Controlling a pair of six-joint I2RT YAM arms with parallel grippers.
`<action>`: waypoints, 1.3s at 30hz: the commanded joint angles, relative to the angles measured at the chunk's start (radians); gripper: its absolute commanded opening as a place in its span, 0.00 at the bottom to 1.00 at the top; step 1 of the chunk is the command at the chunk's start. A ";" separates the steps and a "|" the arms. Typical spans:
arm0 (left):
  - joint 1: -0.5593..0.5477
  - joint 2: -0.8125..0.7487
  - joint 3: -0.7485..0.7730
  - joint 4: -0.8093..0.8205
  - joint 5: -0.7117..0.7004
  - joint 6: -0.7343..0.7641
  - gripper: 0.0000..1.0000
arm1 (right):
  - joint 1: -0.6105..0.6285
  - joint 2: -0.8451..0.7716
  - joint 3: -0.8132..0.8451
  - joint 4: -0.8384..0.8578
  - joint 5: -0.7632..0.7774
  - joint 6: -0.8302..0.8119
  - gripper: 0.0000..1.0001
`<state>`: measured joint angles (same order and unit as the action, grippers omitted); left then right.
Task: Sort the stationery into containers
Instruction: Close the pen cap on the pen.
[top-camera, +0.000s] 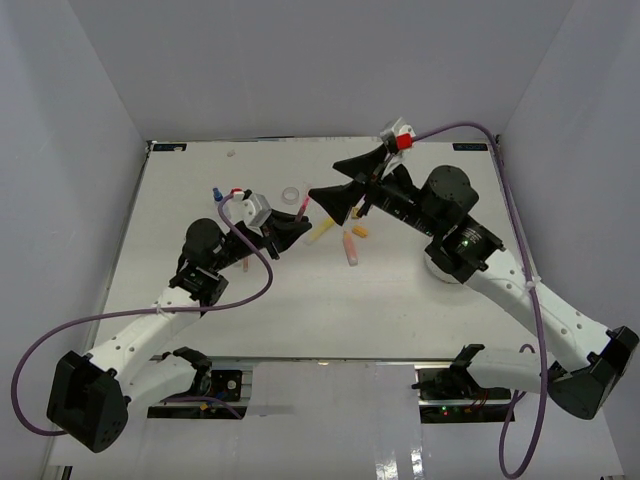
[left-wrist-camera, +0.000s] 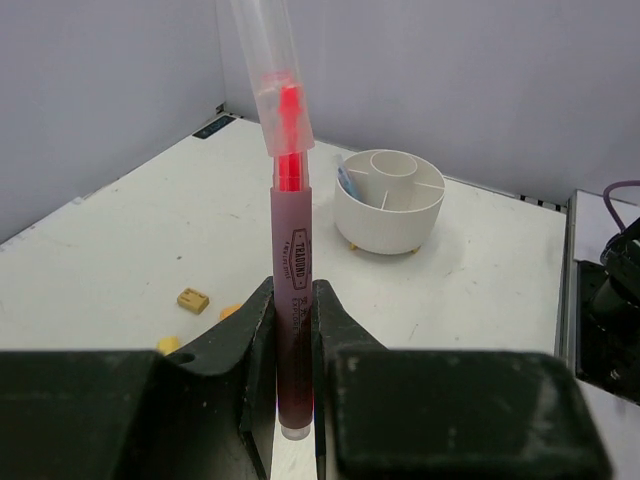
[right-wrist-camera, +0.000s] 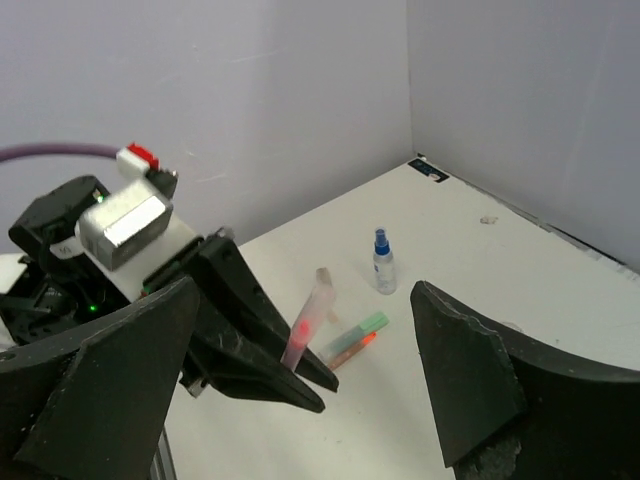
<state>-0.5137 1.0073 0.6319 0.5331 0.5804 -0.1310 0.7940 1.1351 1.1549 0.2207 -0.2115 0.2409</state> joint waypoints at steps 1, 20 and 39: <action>-0.005 -0.030 0.041 -0.090 0.018 0.085 0.00 | -0.001 0.037 0.156 -0.219 0.044 -0.055 0.93; -0.005 -0.038 0.065 -0.154 0.038 0.166 0.00 | -0.001 0.247 0.411 -0.495 -0.028 -0.008 0.82; -0.005 -0.039 0.060 -0.137 0.032 0.151 0.00 | -0.003 0.244 0.385 -0.452 -0.092 0.021 0.45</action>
<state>-0.5144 0.9985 0.6579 0.3847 0.6025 0.0196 0.7937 1.3960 1.5173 -0.2817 -0.2840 0.2546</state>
